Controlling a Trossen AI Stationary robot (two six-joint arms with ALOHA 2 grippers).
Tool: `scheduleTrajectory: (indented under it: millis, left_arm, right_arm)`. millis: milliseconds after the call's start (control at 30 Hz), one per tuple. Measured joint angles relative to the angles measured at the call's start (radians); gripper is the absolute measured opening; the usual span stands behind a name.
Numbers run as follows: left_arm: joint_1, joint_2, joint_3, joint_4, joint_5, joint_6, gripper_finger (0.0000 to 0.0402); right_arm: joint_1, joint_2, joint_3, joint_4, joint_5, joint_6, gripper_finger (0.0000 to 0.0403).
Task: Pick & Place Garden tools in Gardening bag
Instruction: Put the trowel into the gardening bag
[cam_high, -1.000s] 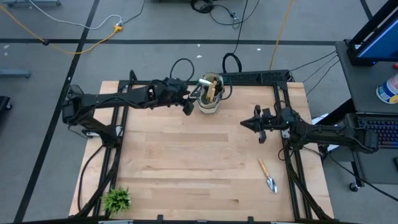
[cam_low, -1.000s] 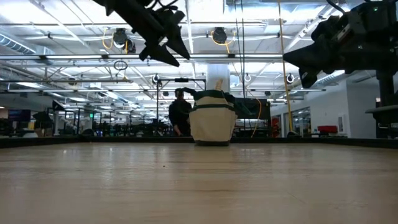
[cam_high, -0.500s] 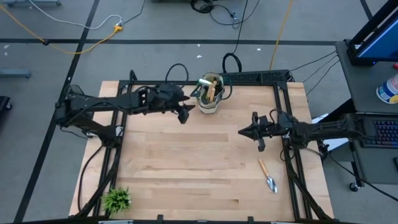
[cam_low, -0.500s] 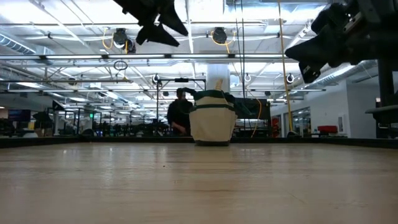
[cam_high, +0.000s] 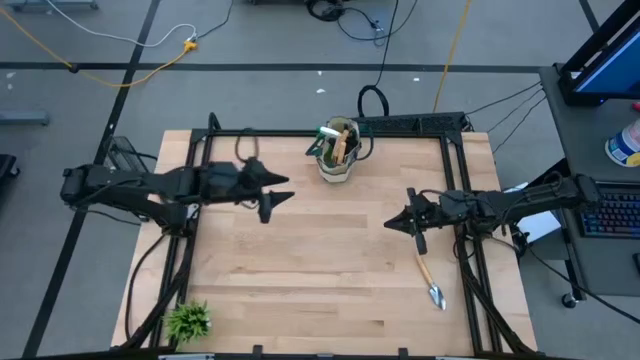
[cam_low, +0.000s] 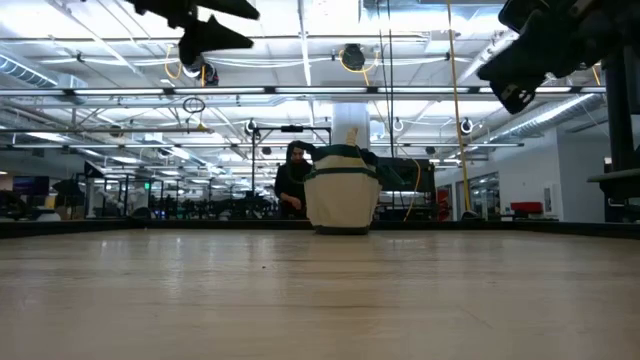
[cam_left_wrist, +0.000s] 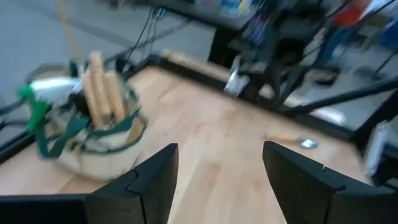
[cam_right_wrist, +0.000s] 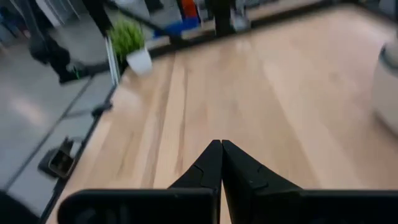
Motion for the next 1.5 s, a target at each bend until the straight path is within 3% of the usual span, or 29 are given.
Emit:
scheduleTrajectory:
  millis: [300,467,833,1033,1300,1500]
  left_arm:
    - [-0.072,-0.269,-0.221,0.070,-0.070,0.001,0.0241]
    - [-0.080,-0.377,-0.292,0.064,-0.079,0.005,0.0241]
    - [-0.116,-0.547,-0.373,0.029,-0.087,0.031,0.0241]
    - [-0.136,-0.624,-0.421,0.028,-0.087,0.031,0.0241]
    - [-0.149,-0.662,-0.450,0.027,-0.058,0.031,0.0241]
    - [-0.162,-0.663,-0.450,0.027,-0.018,0.029,0.0241]
  right_arm:
    - [0.118,0.071,0.200,-0.436,0.006,0.203,0.0000]
    - [0.168,0.163,0.289,-0.569,0.000,0.377,0.0000]
    - [0.242,0.386,0.335,-0.648,-0.269,0.745,0.0000]
    - [0.254,0.447,0.335,-0.677,-0.367,0.897,0.0000]
    - [0.256,0.456,0.335,-0.701,-0.394,1.083,0.0002]
    - [0.256,0.456,0.335,-0.753,-0.394,1.136,0.0038]
